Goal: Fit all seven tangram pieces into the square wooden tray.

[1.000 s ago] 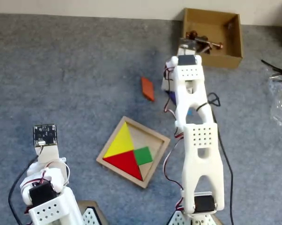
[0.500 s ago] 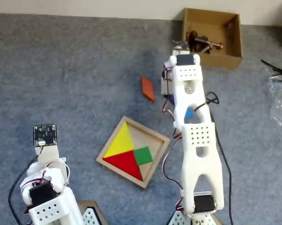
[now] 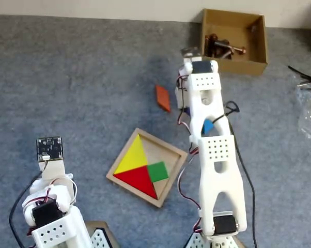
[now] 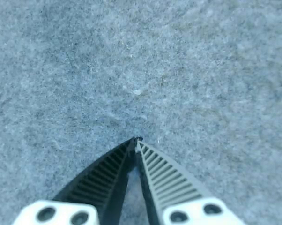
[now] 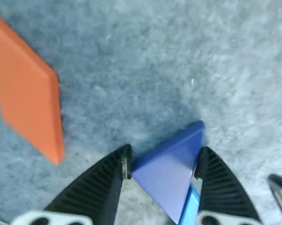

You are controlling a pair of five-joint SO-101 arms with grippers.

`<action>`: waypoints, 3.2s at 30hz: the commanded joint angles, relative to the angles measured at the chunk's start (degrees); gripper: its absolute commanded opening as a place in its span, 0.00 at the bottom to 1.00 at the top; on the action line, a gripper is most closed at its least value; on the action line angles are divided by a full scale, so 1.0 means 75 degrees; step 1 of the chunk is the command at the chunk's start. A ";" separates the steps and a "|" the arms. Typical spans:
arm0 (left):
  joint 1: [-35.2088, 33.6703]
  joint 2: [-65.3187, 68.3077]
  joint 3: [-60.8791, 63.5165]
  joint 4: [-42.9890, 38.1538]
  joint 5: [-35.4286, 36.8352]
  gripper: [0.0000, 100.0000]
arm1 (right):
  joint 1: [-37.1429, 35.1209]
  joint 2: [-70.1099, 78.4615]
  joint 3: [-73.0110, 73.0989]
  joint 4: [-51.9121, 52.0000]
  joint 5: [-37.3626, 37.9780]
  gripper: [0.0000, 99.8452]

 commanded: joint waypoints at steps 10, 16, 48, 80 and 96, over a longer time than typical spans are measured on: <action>0.0111 -0.0041 0.0158 0.0070 0.0070 0.01 | -0.0252 -0.0006 -0.0381 0.0287 0.0891 0.20; 0.0111 -0.0041 0.0158 0.0070 0.0070 0.01 | -0.0252 -0.0018 -0.0381 0.0299 0.0926 0.20; 0.0111 -0.0041 0.0158 0.0070 0.0070 0.01 | 0.0006 -0.0651 0.0158 0.0322 -0.0281 0.24; 0.0111 -0.0041 0.0158 0.0070 0.0070 0.01 | 0.0018 -0.0686 0.0123 0.0346 -0.0094 0.25; 0.0111 -0.0041 0.0158 0.0070 0.0070 0.01 | -0.0006 -0.2596 0.2198 0.0322 -0.0410 0.25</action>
